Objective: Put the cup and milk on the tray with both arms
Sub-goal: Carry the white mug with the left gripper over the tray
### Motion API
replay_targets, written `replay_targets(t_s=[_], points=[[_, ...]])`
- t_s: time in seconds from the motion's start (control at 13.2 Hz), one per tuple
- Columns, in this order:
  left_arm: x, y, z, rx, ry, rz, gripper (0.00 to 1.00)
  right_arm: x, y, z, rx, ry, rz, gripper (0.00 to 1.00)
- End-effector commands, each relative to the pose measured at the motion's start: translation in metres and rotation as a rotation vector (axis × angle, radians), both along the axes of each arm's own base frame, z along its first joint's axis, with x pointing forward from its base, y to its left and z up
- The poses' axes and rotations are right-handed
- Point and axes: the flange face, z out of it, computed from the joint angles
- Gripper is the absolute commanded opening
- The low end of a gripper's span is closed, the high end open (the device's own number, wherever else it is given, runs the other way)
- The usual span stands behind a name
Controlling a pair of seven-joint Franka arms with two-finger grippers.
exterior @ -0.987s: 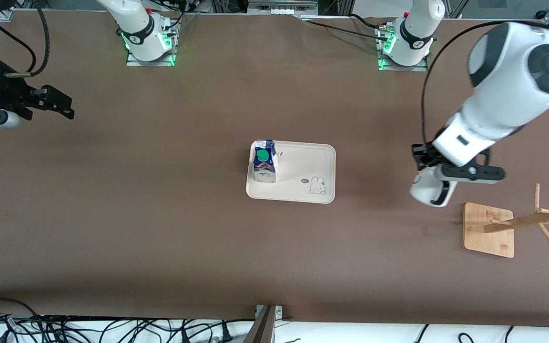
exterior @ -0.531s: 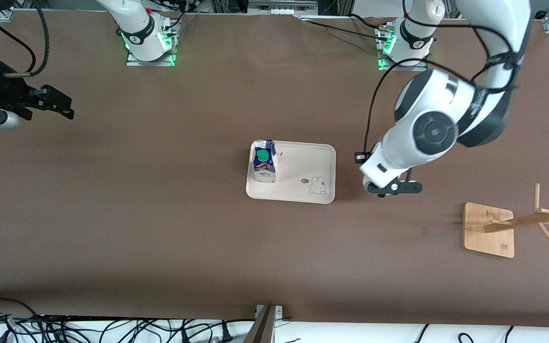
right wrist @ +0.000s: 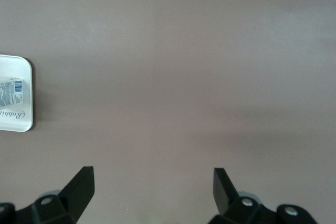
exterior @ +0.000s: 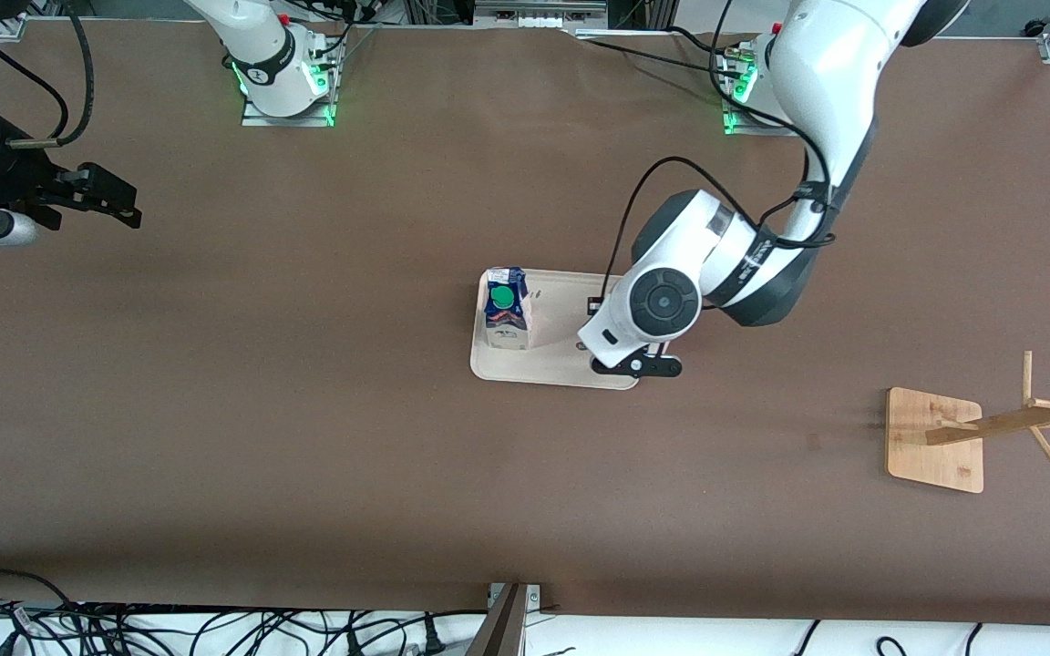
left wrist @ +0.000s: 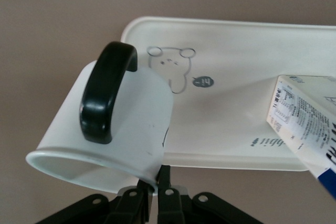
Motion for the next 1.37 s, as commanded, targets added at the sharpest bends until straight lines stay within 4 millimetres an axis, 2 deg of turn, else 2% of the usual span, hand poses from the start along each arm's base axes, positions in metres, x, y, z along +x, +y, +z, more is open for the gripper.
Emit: replay_targets(t_s=[0.0, 0.46, 0.68, 0.76, 0.83, 1.06, 1.29], points=[[0.001, -0.018, -0.027, -0.033, 0.07, 0.124, 0.0, 0.001, -0.002, 0.005, -0.002, -0.001, -0.008, 1.0], [-0.008, -0.032, -0.06, -0.056, 0.119, 0.16, 0.0, 0.001, -0.002, 0.005, -0.002, -0.001, -0.008, 1.0], [-0.019, -0.045, -0.074, -0.056, 0.112, 0.146, 0.0, 0.002, -0.002, 0.004, -0.002, 0.0, -0.008, 1.0], [-0.019, -0.045, -0.074, -0.056, 0.111, 0.142, 0.12, 0.002, -0.002, 0.004, -0.002, 0.0, -0.008, 1.0], [-0.015, -0.041, -0.071, -0.055, 0.097, 0.127, 0.99, 0.002, -0.002, 0.004, -0.002, 0.0, -0.008, 1.0], [-0.009, -0.036, -0.067, -0.056, 0.088, 0.137, 1.0, 0.001, -0.002, 0.005, -0.002, -0.003, -0.008, 1.0], [-0.006, -0.031, -0.045, -0.051, 0.075, 0.133, 1.0, 0.002, -0.002, 0.004, -0.002, 0.0, -0.008, 1.0]])
